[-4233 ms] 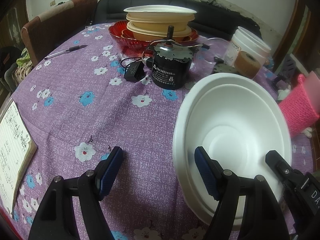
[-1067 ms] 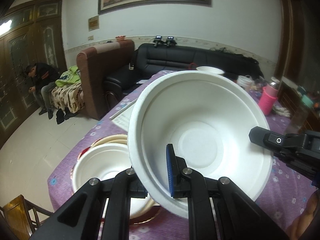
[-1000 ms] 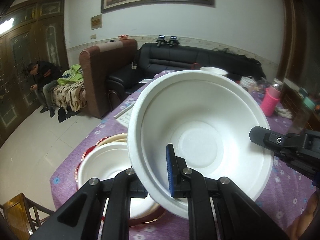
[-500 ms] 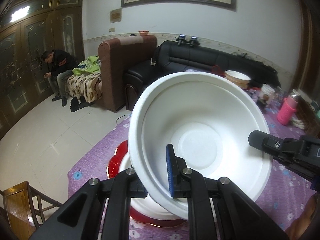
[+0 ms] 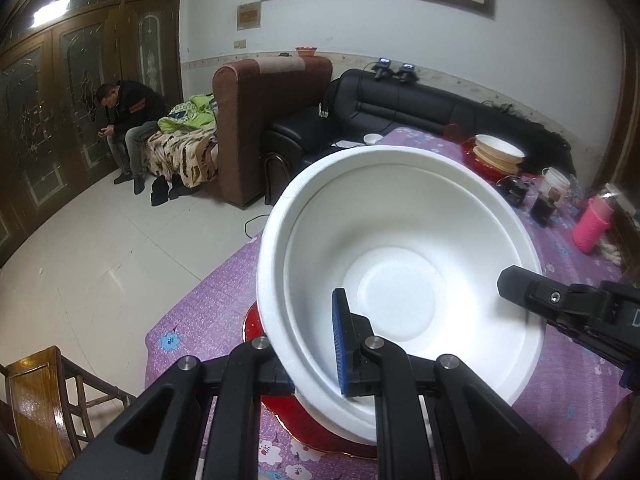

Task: Organize plates and bowls
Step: 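Lower the large white bowl with the right tool onto the stacked bowls, then open the right tool to release the large white bowl and withdraw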

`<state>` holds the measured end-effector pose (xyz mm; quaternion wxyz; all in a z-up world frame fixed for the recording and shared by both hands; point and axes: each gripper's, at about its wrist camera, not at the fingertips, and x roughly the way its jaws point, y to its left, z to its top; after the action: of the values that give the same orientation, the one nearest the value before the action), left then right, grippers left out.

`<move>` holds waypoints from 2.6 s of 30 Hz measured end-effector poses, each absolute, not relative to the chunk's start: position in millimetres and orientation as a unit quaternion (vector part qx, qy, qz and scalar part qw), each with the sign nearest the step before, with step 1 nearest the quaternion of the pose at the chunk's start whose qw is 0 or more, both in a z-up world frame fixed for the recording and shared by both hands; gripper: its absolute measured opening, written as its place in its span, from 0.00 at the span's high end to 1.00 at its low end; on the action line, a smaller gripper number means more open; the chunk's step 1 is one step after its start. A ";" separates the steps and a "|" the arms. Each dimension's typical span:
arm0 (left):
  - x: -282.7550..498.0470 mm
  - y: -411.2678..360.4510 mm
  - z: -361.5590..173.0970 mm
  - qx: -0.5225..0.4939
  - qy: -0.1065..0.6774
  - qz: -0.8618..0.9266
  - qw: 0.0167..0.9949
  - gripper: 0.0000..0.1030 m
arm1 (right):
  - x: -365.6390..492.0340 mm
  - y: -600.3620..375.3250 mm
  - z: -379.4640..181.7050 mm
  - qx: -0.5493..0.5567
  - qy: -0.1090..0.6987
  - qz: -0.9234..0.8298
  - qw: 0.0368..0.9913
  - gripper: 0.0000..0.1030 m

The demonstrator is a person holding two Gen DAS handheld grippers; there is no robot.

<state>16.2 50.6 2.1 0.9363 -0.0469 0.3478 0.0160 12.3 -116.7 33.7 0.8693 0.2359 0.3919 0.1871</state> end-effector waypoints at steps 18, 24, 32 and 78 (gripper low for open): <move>24.8 56.5 -10.9 -0.047 0.373 0.019 0.927 0.88 | 24.4 -110.6 15.8 0.237 0.411 0.186 0.860 0.89; 24.2 55.1 -10.8 -0.042 0.374 0.020 0.926 0.88 | 25.8 -111.4 12.0 0.240 0.416 0.187 0.857 0.89; 19.5 49.4 -12.6 -0.031 0.376 0.019 0.926 0.88 | 21.8 -114.8 11.1 0.239 0.417 0.193 0.855 0.89; -27.7 -12.6 30.8 0.052 0.281 -0.012 0.958 0.25 | -12.5 -221.6 11.0 0.303 0.367 0.137 0.869 0.73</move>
<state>-27.7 -12.6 30.8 0.9582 0.0519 0.2812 -0.0119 -12.5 -221.6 11.0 0.8687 0.3031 0.3670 0.1371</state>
